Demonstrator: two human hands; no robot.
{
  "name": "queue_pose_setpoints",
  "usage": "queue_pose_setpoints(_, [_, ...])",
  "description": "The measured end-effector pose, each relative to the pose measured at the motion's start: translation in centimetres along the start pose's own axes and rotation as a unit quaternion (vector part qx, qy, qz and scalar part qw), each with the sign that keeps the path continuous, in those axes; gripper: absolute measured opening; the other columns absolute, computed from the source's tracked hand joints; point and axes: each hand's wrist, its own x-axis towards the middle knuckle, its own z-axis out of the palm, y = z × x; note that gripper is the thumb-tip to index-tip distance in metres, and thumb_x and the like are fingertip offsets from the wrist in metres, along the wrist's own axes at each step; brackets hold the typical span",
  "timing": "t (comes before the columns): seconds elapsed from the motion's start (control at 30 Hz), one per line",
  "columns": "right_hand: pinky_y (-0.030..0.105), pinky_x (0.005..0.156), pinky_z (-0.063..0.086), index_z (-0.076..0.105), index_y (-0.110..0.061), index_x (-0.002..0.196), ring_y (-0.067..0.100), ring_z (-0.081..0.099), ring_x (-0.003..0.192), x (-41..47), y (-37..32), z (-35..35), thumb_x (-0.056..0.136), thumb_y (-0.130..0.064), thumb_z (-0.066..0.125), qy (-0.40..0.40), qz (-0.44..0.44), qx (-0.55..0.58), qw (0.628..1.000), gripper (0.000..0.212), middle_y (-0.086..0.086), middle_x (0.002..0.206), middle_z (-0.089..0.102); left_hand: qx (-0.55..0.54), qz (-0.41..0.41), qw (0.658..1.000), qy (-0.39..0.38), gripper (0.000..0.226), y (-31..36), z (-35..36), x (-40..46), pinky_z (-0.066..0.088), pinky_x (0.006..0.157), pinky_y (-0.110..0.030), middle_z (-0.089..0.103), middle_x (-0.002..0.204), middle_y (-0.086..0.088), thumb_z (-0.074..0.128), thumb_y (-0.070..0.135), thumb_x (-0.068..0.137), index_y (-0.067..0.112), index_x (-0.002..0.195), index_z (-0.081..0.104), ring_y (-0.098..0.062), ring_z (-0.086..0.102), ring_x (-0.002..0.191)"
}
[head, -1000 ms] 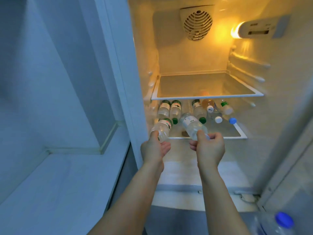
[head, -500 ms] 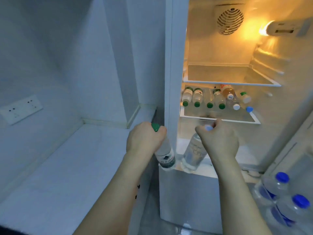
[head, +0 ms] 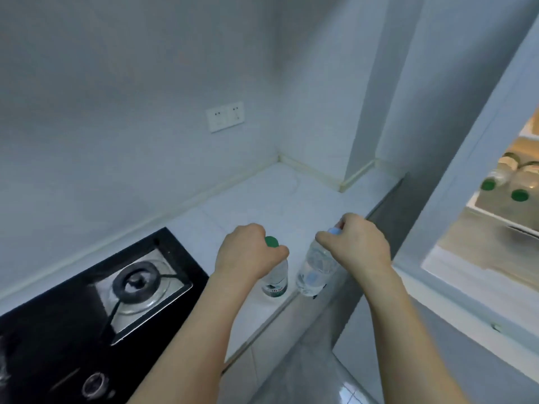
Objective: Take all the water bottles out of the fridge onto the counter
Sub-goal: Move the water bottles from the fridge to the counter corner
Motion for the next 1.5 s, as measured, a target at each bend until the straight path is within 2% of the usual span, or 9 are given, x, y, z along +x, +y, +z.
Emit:
queue_pose_setpoints(0.2, [0.03,0.06,0.036,0.055,-0.014,0.084,0.026,0.056,0.078,-0.6,-4.7,4.0,0.075,-0.039,0.064,-0.083,-0.111,0.028,0.99,0.027,0.0,0.08,0.058,-0.001,-0.115,0.991,0.066,0.037,-4.9,-2.5,-3.6,0.025,0.046,-0.028,0.044,0.064,-0.001,0.062,0.04,0.073,0.012,0.063,0.04,-0.02,0.043,0.059])
queue_pose_setpoints(0.33, [0.028,0.06,0.034,0.055,-0.014,0.084,0.022,0.052,0.075,-2.9,-8.4,6.8,0.076,-0.036,0.064,-0.141,-0.19,0.051,0.97,0.025,-0.008,0.073,0.051,-0.017,-0.183,0.976,0.114,0.034,-8.5,-3.8,-7.7,0.029,0.047,-0.027,0.048,0.063,0.001,0.063,0.038,0.074,0.012,0.063,0.044,-0.017,0.046,0.057])
queue_pose_setpoints(0.5, [0.028,0.058,0.036,0.056,-0.013,0.085,0.02,0.054,0.074,-8.5,-14.6,9.9,0.076,-0.037,0.064,-0.203,-0.294,0.058,0.932,0.027,-0.009,0.074,0.053,-0.047,-0.278,0.942,0.181,0.034,-13.5,-6.9,-14.7,0.03,0.045,-0.024,0.049,0.058,0.004,0.065,0.039,0.075,0.018,0.061,0.043,-0.014,0.049,0.052])
queue_pose_setpoints(0.6, [0.028,0.058,0.036,0.056,-0.013,0.084,0.021,0.054,0.074,-11.9,-17.5,10.7,0.076,-0.038,0.064,-0.221,-0.327,0.054,0.917,0.027,-0.008,0.074,0.053,-0.036,-0.309,0.928,0.206,0.038,-16.0,-8.4,-18.0,0.029,0.045,-0.025,0.044,0.056,0.002,0.065,0.039,0.073,0.015,0.062,0.039,-0.017,0.043,0.05])
queue_pose_setpoints(0.73, [0.03,0.062,0.042,0.055,-0.016,0.081,0.022,0.056,0.076,-18.2,-22.2,11.8,0.076,-0.039,0.064,-0.248,-0.382,0.063,0.888,0.025,-0.002,0.08,0.059,-0.022,-0.354,0.905,0.235,0.036,-20.3,-11.1,-23.7,0.035,0.048,-0.029,0.05,0.061,-0.002,0.064,0.041,0.07,0.008,0.067,0.049,-0.018,0.044,0.054])
queue_pose_setpoints(0.93, [0.029,0.057,0.037,0.055,-0.016,0.085,0.02,0.056,0.076,-27.5,-28.0,13.8,0.076,-0.041,0.063,-0.27,-0.432,0.046,0.859,0.027,-0.005,0.079,0.058,-0.023,-0.392,0.879,0.269,0.031,-26.1,-14.7,-32.5,0.031,0.047,-0.026,0.055,0.062,0.002,0.066,0.043,0.07,0.017,0.064,0.05,-0.016,0.05,0.058])
queue_pose_setpoints(1.13, [0.029,0.057,0.039,0.058,-0.011,0.083,0.017,0.052,0.067,-36.9,-32.8,15.5,0.078,-0.037,0.063,-0.278,-0.476,0.047,0.833,0.027,0.0,0.079,0.061,-0.037,-0.424,0.851,0.307,0.038,-32.2,-17.1,-41.1,0.028,0.044,-0.024,0.043,0.054,0.002,0.067,0.038,0.07,0.014,0.059,0.039,-0.018,0.043,0.051])
queue_pose_setpoints(1.37, [0.028,0.054,0.038,0.057,-0.013,0.081,0.014,0.052,0.066,-45.1,-37.3,17.3,0.078,-0.036,0.063,-0.312,-0.507,0.053,0.802,0.024,0.0,0.077,0.059,-0.045,-0.467,0.806,0.361,0.041,-37.7,-19.0,-48.6,0.025,0.047,-0.026,0.034,0.057,0.0,0.066,0.036,0.068,0.012,0.063,0.033,-0.017,0.03,0.052])
queue_pose_setpoints(1.5, [0.03,0.061,0.039,0.056,-0.015,0.083,0.02,0.056,0.075,-48.8,-40.3,19.1,0.078,-0.04,0.061,-0.318,-0.534,0.038,0.783,0.026,-0.002,0.081,0.059,-0.057,-0.509,0.771,0.379,0.039,-40.8,-19.5,-51.4,0.026,0.049,-0.027,0.033,0.059,-0.001,0.066,0.035,0.069,0.013,0.065,0.034,-0.018,0.029,0.054])
